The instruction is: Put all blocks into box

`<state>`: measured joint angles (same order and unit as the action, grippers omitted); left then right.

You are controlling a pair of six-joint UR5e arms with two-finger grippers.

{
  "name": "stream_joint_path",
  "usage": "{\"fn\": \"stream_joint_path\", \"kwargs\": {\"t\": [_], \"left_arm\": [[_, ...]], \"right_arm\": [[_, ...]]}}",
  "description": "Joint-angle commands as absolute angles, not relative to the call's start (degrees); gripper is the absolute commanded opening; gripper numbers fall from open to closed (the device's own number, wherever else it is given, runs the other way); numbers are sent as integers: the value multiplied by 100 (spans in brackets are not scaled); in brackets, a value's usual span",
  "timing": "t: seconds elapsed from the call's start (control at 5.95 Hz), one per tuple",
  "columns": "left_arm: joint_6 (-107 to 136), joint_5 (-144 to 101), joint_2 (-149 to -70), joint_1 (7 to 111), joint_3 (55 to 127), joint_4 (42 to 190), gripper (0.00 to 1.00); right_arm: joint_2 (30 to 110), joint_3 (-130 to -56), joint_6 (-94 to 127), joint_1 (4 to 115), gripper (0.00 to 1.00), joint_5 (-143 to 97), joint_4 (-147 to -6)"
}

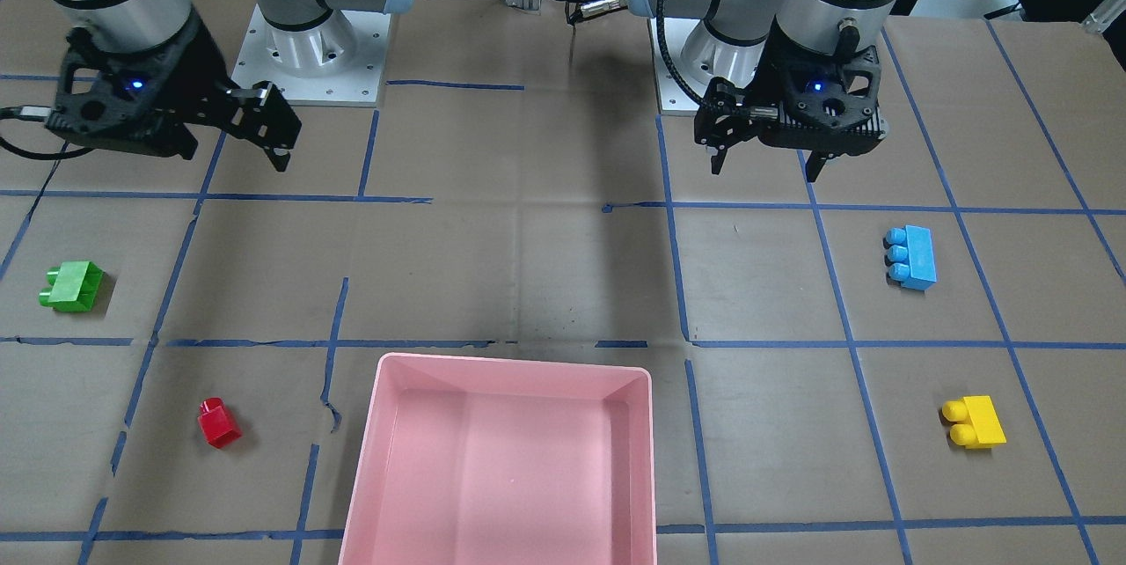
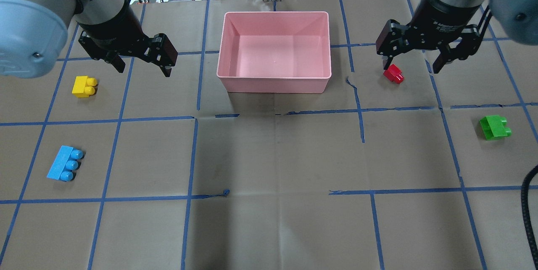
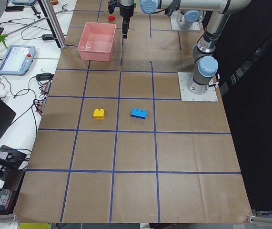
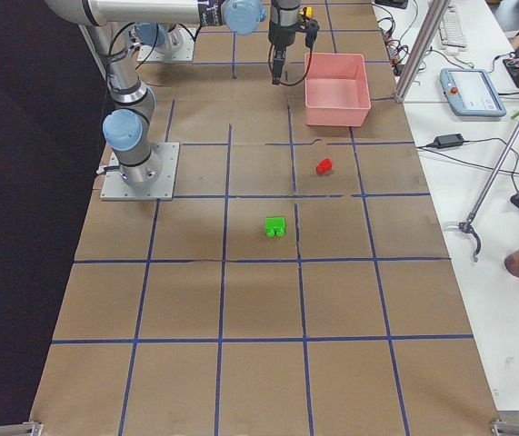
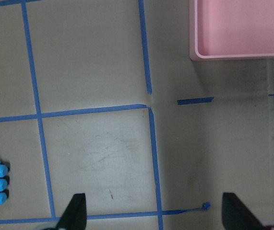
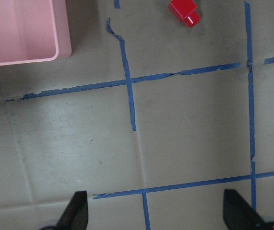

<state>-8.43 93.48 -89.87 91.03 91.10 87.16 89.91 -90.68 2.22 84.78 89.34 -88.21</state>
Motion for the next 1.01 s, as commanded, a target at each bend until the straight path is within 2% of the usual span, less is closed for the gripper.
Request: {"fn": "stream_joint_path", "kwargs": {"t": [0.0, 0.34, 0.67, 0.84], "left_arm": [[-1963, 9343, -8799, 8434, 9419, 8780, 99], [-4104, 9325, -8755, 6976, 10341, 7774, 98], [-5383, 9299, -8920, 5834, 10598, 7708, 95], [-6266, 9299, -9225, 5236, 10791, 7047, 95]], "right_arm": [[8861, -9070, -977, 7468, 100, 8921, -8833], [8431, -9079, -2803, 6273, 100, 8956, -9532], [7746, -9105, -3434, 5592, 100, 9357, -10218], [7621, -9297, -3428, 5581, 99, 9352, -10404]]}}
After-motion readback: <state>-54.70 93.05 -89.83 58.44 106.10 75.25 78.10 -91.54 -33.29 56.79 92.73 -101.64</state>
